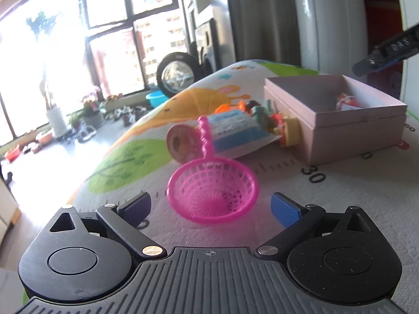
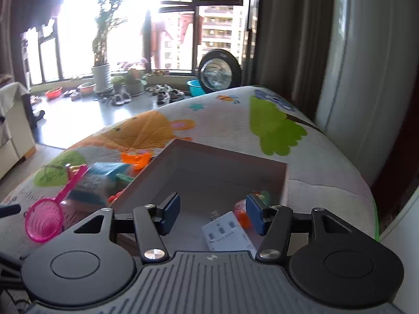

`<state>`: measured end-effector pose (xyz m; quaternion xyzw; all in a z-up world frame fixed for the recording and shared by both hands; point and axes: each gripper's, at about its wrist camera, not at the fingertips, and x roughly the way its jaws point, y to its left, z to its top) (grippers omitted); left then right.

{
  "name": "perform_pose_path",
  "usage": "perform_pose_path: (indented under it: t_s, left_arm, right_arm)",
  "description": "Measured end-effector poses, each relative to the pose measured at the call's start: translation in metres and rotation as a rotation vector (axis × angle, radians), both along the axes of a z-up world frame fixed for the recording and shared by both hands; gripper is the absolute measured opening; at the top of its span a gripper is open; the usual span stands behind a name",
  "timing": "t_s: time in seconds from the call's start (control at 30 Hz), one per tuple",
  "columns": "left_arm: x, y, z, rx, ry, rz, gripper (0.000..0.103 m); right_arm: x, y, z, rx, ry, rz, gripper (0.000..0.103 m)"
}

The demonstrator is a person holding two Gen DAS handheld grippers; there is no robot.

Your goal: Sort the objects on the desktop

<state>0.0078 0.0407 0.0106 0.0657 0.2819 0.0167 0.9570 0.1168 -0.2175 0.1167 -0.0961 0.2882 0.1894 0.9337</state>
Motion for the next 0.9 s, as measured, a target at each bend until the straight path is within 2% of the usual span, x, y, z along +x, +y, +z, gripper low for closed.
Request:
perform_pose_path:
  t_s: [0.17, 0.23, 0.37, 0.47, 0.53, 0.6, 0.8, 0.83, 0.9]
  left_arm:
    - [-0.003, 0.016, -0.001, -0.080, 0.013, 0.019, 0.102]
    - [-0.005, 0.018, -0.001, -0.094, 0.013, 0.006, 0.102]
    - [-0.005, 0.017, -0.003, -0.117, 0.011, 0.009, 0.102]
    - [-0.004, 0.022, -0.002, -0.157, 0.011, 0.011, 0.102]
    - [-0.003, 0.026, -0.002, -0.188, 0.012, 0.020, 0.102]
    - [-0.003, 0.030, -0.002, -0.216, 0.013, 0.031, 0.102]
    - [-0.005, 0.031, 0.000, -0.238, 0.006, 0.031, 0.103]
    - [-0.006, 0.030, 0.001, -0.237, 0.003, 0.030, 0.103]
    - [-0.006, 0.030, 0.001, -0.239, 0.004, 0.031, 0.103]
  right_arm:
    - [-0.043, 0.080, -0.028, -0.236, -0.150, 0.189, 0.056]
    - [-0.047, 0.107, -0.041, -0.313, -0.184, 0.225, 0.050]
    - [-0.024, 0.150, -0.054, -0.375, -0.185, 0.222, 0.041]
    - [0.004, 0.172, -0.059, -0.417, -0.146, 0.199, 0.038]
    - [0.021, 0.181, -0.062, -0.420, -0.085, 0.191, 0.030]
    - [0.028, 0.186, -0.065, -0.417, -0.026, 0.192, 0.027]
    - [-0.012, 0.166, -0.052, -0.360, -0.016, 0.245, 0.029]
    - [-0.020, 0.159, -0.048, -0.336, 0.023, 0.270, 0.028]
    - [-0.032, 0.141, -0.045, -0.236, 0.180, 0.339, 0.028]
